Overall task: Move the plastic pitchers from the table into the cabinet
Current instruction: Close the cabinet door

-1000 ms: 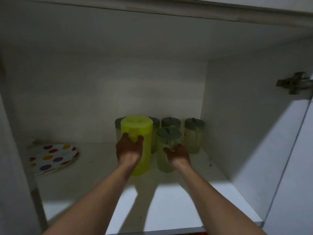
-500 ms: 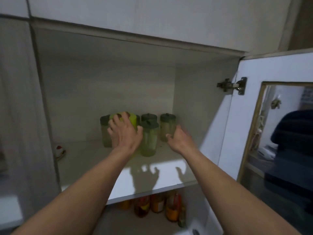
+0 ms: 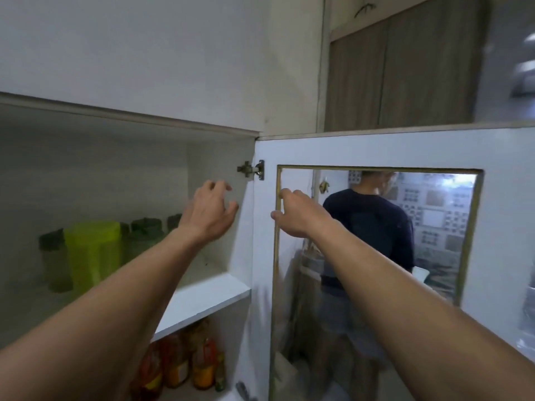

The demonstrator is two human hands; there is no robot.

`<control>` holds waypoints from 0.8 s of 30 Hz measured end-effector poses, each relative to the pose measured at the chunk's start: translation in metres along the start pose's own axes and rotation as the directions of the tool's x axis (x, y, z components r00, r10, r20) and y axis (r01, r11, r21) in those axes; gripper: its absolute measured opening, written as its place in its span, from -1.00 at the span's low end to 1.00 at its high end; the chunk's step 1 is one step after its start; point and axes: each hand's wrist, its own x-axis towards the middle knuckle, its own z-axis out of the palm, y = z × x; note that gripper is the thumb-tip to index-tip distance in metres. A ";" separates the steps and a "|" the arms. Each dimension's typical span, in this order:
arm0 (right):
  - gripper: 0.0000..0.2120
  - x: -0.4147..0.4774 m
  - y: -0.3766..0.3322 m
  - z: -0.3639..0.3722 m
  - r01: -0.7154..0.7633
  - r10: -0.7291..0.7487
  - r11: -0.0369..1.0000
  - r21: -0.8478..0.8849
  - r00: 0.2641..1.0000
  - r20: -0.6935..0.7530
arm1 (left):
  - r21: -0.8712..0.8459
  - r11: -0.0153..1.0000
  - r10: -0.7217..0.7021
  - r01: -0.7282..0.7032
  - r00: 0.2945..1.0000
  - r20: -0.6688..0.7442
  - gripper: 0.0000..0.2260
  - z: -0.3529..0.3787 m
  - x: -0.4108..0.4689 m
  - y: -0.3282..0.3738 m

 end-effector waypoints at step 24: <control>-0.53 -0.087 0.266 -0.228 -0.330 0.147 0.847 -0.416 0.898 -0.414 | -0.164 0.940 0.301 -0.300 0.954 -0.022 -0.54 0.099 0.089 0.346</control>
